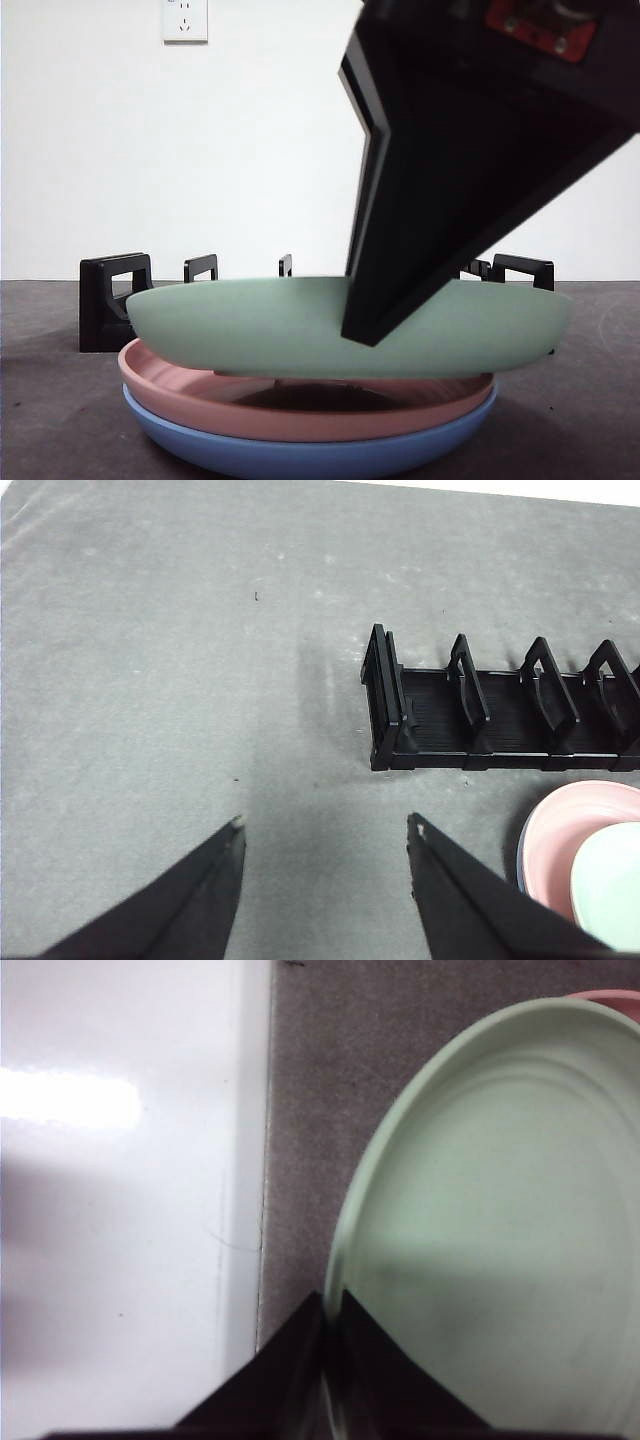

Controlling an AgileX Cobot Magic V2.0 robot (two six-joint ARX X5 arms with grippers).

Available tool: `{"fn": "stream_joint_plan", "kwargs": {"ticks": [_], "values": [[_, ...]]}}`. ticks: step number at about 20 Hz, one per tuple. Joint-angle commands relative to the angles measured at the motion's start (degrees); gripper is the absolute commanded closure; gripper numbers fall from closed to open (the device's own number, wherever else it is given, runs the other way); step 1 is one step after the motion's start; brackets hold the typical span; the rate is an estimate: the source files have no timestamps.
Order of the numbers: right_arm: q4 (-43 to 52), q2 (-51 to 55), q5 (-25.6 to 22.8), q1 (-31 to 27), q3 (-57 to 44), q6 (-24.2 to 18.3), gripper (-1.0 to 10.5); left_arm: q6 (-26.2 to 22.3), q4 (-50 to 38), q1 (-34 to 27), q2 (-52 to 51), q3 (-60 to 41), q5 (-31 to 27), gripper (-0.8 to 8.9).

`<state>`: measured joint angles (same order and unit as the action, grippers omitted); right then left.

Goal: Place the plate

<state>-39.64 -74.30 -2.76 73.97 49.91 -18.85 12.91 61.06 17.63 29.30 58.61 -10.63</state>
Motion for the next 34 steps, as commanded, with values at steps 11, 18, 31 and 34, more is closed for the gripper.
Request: {"fn": "stream_joint_plan", "kwargs": {"ticks": [11, 18, 31, 34], "values": [[0.59, -1.44, 2.54, 0.92, 1.20, -2.69, 7.7, 0.22, -0.61, 0.00, 0.31, 0.79, -0.31, 5.59], [2.19, 1.09, 0.72, 0.48, 5.64, 1.95, 7.0, 0.22, -0.63, 0.00, 0.31, 0.79, -0.33, 5.59], [8.61, 8.00, -4.31, -38.25, 5.81, 8.55, 7.0, 0.13, -4.39, 0.00, 1.51, -1.33, -4.20, 5.59], [5.66, 16.11, -2.29, -46.64, 2.01, 10.51, 7.0, -0.17, -7.06, 0.00, 2.78, -3.48, -4.22, 5.59]]}}
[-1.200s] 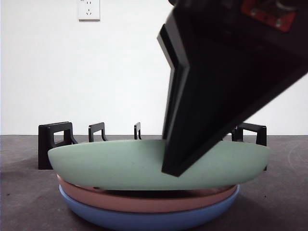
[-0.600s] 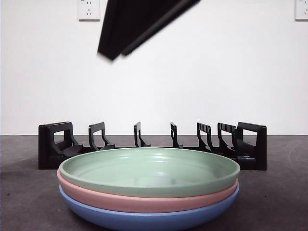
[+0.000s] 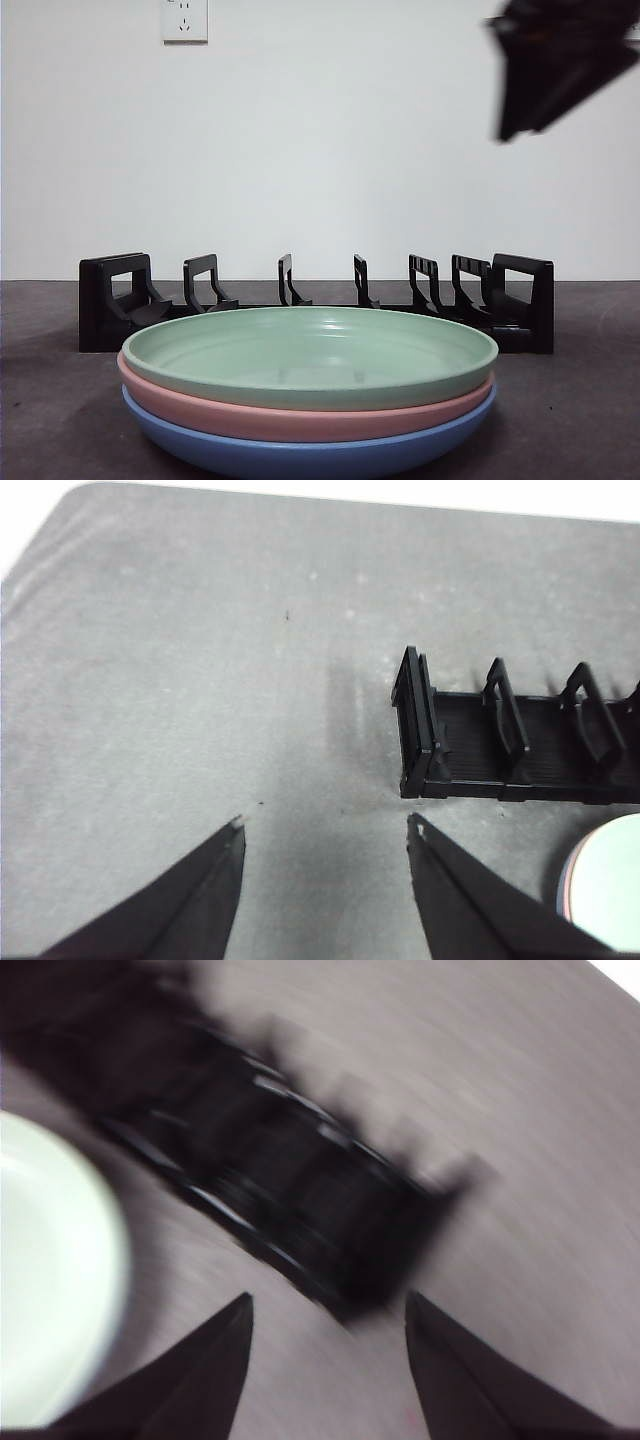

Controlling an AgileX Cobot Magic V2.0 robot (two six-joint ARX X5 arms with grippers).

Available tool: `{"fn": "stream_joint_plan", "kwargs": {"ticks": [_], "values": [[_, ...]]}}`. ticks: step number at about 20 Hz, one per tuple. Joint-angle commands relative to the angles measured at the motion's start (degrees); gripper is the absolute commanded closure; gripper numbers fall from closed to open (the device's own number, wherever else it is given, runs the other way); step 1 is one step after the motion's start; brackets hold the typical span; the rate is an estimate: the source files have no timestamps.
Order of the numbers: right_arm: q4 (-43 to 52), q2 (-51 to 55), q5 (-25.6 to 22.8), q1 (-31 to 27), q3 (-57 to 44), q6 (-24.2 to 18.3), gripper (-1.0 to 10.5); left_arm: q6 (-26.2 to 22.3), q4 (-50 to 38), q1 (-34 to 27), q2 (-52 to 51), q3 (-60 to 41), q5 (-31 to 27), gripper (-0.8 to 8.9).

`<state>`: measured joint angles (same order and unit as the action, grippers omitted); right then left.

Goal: Place the plate

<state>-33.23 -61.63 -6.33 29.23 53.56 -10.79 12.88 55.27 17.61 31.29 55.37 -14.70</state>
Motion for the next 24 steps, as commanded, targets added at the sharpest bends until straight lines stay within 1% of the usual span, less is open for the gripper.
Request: {"fn": "stream_joint_plan", "kwargs": {"ticks": [1, 2, 4, 7, 8, 9, 10, 12, 13, 21, 22, 23, 24], "values": [[-1.57, 7.02, 2.14, -3.67, -3.37, 3.67, 7.0, -0.13, -1.46, 0.02, 1.36, -0.57, -0.15, 5.59], [-2.40, 11.30, 3.04, -5.18, -5.31, 5.81, 7.0, 0.00, -1.51, 0.02, 2.12, -0.59, -0.15, 5.59], [-3.72, 19.74, 3.54, -6.67, -8.61, 8.66, 7.0, 0.04, -2.21, 0.02, 3.26, -0.59, -0.15, 5.59], [-4.31, 25.90, 3.30, -6.67, -10.08, 9.07, 7.0, 0.28, -2.32, 0.04, 3.52, -0.59, -0.09, 5.59], [-4.42, 26.47, 3.30, -6.67, -10.08, 9.25, 7.8, 0.24, -2.34, 0.04, 3.52, -0.59, -0.09, 5.78], [-4.55, 26.73, 3.39, -6.67, -10.08, 9.27, 9.5, 0.22, -2.14, 0.07, 3.50, -0.59, 0.28, 7.92], [-4.28, 26.88, 3.30, -6.67, -10.08, 9.70, 9.3, 0.20, -2.29, 0.09, 3.50, -0.59, 0.57, 8.04], [-4.13, 26.86, 3.96, -6.60, -10.05, 11.85, 9.3, 0.17, -2.80, 0.09, 3.48, -0.59, 0.57, 8.06], [-4.72, 26.95, 4.44, -6.49, -10.05, 12.17, 9.3, 0.15, -2.25, 0.09, 3.45, -0.57, 0.55, 8.06], [-2.34, 27.74, 4.42, -6.49, -10.05, 12.13, 9.3, 0.17, -2.43, 0.09, 3.43, -0.57, 0.57, 8.06], [-2.34, 27.74, 4.42, -6.49, -10.05, 12.13, 9.3, -1.14, -2.60, 0.09, 2.54, -0.61, 0.55, 8.06], [-2.36, 27.74, 4.42, -6.49, -10.05, 12.13, 9.3, -3.04, -4.59, 0.11, 1.60, -1.16, 0.59, 8.06], [-2.32, 27.74, 4.42, -6.49, -10.05, 12.13, 9.3, -3.72, -9.20, -0.24, -0.15, -3.45, 0.39, 8.06]]}}
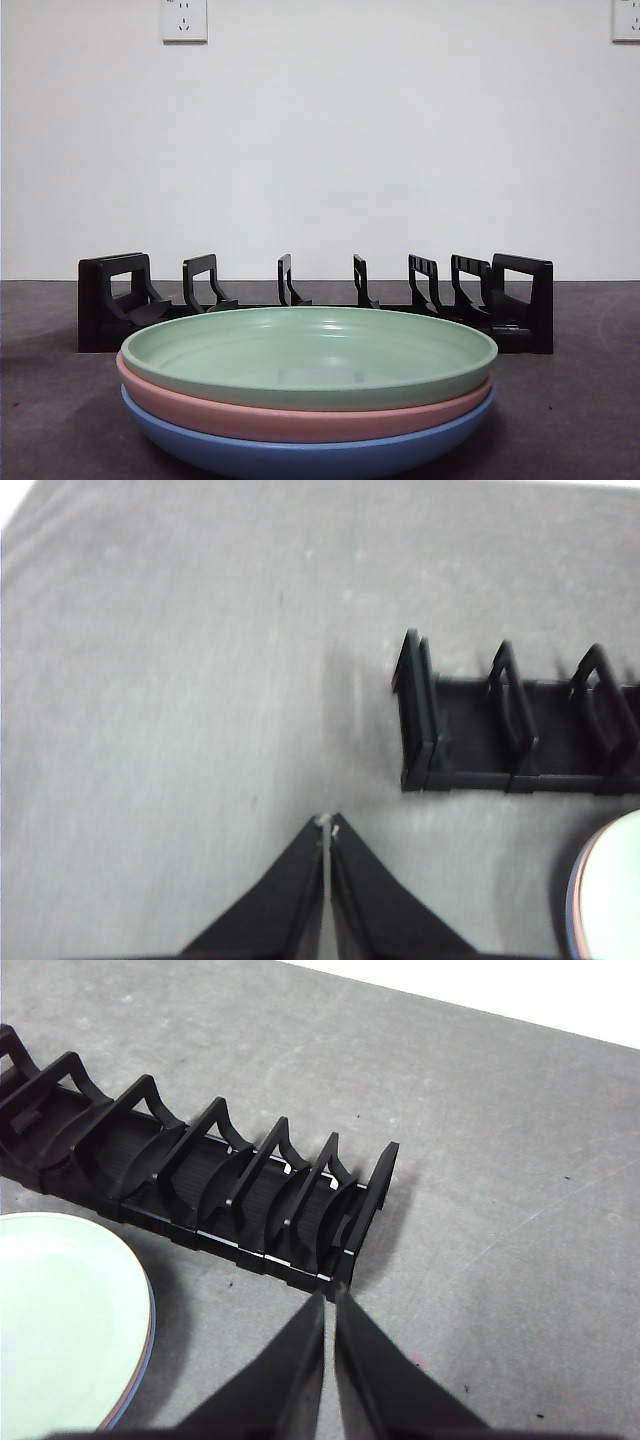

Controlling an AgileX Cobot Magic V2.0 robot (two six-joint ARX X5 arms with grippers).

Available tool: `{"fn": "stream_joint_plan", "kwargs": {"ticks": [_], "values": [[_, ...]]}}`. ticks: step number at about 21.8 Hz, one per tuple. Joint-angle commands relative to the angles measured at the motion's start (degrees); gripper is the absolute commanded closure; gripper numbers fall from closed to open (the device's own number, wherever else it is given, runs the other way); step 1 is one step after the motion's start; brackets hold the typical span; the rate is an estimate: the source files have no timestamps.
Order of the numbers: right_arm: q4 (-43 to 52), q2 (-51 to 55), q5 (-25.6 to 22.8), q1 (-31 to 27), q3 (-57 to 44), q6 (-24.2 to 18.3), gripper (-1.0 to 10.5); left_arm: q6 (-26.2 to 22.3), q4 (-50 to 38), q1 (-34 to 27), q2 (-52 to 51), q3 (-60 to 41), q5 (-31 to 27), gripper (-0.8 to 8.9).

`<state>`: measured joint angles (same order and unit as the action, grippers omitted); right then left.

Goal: Place the plate

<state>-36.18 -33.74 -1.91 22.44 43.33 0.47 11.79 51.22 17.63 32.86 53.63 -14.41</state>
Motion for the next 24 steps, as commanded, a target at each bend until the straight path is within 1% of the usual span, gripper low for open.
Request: {"fn": "stream_joint_plan", "kwargs": {"ticks": [1, 2, 3, 4, 5, 6, 8, 9, 15, 16, 18, 24], "values": [[0.59, -0.15, 0.00, 0.31, 0.17, 0.87, 9.3, -5.44, -12.28, -1.33, -4.68, -5.97, -0.20, 8.06], [0.61, -0.15, 0.00, 0.31, 0.17, 0.87, 9.3, -7.54, -20.11, -3.19, -7.48, -10.93, -0.13, 8.06], [0.61, -0.15, 0.00, 0.31, 0.17, 0.87, 9.3, -8.26, -28.81, -6.16, -11.23, -17.11, 0.68, 8.06], [0.59, -0.15, 0.00, 0.31, 0.17, 0.87, 9.3, -8.83, -34.62, -9.07, -14.29, -22.38, 3.80, 8.06], [0.61, -0.15, 0.00, 0.31, 0.17, 0.87, 9.3, -9.86, -38.69, -11.89, -17.31, -27.30, 8.31, 8.06], [0.61, -0.15, 0.00, 0.31, 0.17, 0.87, 9.3, -10.75, -41.09, -14.23, -19.93, -31.58, 11.02, 8.06], [0.61, -0.15, 0.00, 0.31, 0.17, 0.87, 9.3, -10.97, -42.21, -17.25, -24.50, -38.80, 11.45, 8.06], [0.59, -0.15, 0.00, 0.31, 0.17, 0.87, 9.3, -10.51, -42.16, -17.68, -25.88, -41.00, 11.41, 8.06], [0.59, -0.15, 0.00, 0.31, 0.17, 0.87, 9.3, -9.20, -42.71, -17.99, -32.76, -51.49, 11.47, 8.06], [0.66, -0.17, 0.00, 0.31, 0.17, 0.85, 9.3, -9.20, -42.69, -18.05, -32.70, -52.63, 11.41, 8.06], [0.48, -0.13, 0.00, 0.31, 0.20, 0.85, 9.3, -9.18, -39.63, -18.03, -31.89, -52.63, 11.47, 8.06], [1.09, -0.17, 0.00, 0.31, 0.20, 0.87, 9.3, -9.20, -40.50, -18.03, -31.08, -52.39, 11.43, 8.06]]}}
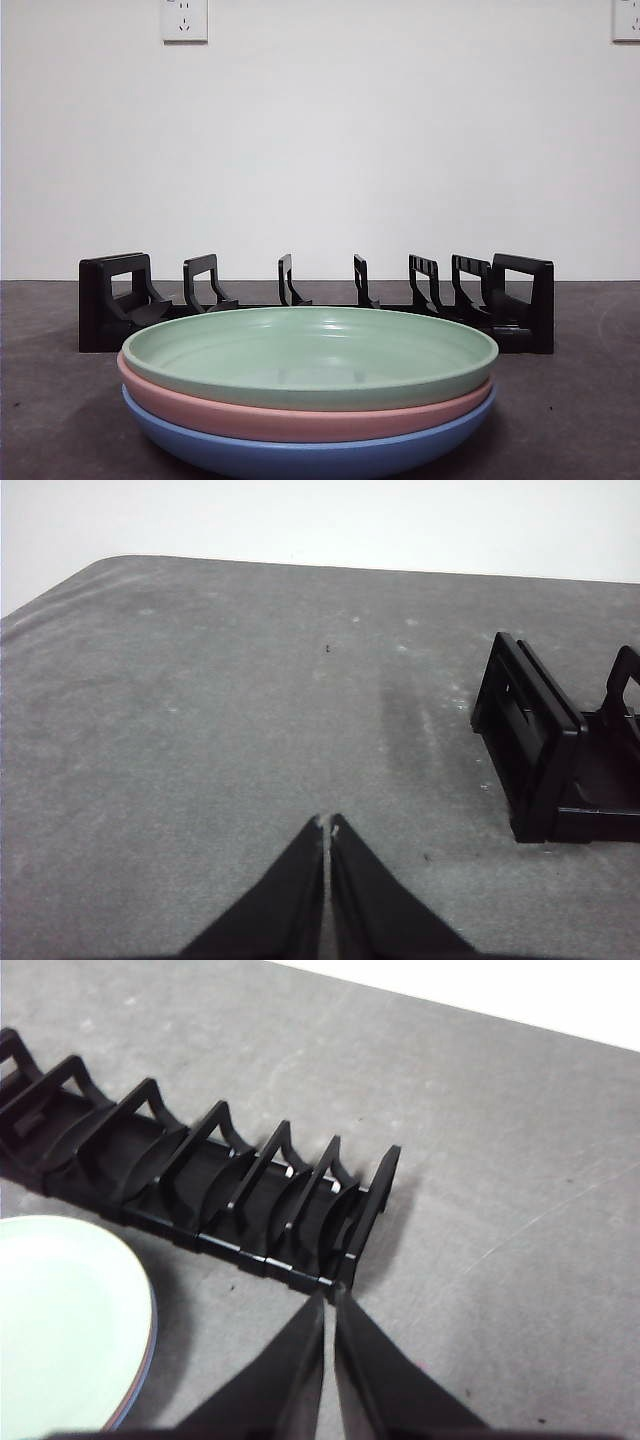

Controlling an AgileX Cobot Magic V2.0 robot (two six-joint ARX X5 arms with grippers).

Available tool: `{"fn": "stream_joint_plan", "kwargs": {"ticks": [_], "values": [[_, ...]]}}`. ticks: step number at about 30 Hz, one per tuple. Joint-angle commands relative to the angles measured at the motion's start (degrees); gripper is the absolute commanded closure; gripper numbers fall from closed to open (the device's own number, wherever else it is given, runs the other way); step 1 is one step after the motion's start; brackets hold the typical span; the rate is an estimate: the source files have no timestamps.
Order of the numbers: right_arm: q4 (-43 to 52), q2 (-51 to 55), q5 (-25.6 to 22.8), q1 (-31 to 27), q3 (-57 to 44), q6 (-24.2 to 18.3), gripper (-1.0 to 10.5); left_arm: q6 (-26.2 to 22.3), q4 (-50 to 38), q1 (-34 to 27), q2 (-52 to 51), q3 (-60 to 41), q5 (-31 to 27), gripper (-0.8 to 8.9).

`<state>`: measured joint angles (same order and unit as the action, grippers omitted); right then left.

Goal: Place the plate

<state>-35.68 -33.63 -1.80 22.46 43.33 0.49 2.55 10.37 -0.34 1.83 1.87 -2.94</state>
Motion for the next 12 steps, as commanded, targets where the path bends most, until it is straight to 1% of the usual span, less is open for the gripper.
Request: {"fn": "stream_joint_plan", "kwargs": {"ticks": [1, 7, 8, 9, 10, 12], "values": [[0.59, -0.26, -0.11, 0.28, 0.20, 0.85, 9.3, 0.04, 0.35, -0.07, -0.04, -0.63, -0.04, 8.06], [0.59, -0.26, -0.11, 0.28, 0.20, 0.85, 9.3, 0.04, 0.35, -0.07, -0.04, -0.63, -0.02, 8.06], [0.63, -0.24, -0.11, 0.24, 0.20, 0.15, 9.3, 0.04, 0.35, -0.07, -0.04, -0.63, -0.02, 8.06], [0.90, 0.04, -1.18, -0.28, 0.20, -2.38, 9.3, 0.04, 0.35, -0.07, -0.04, -0.63, -0.02, 8.06], [0.98, 0.74, -1.25, -0.70, 0.02, -3.58, 9.3, 0.04, 0.35, -0.07, -0.04, -0.63, -0.02, 8.06], [4.07, 3.02, -1.25, -3.15, -2.47, -6.19, 9.3, 0.04, 0.35, -0.07, -0.04, -0.63, -0.02, 8.06]]}}
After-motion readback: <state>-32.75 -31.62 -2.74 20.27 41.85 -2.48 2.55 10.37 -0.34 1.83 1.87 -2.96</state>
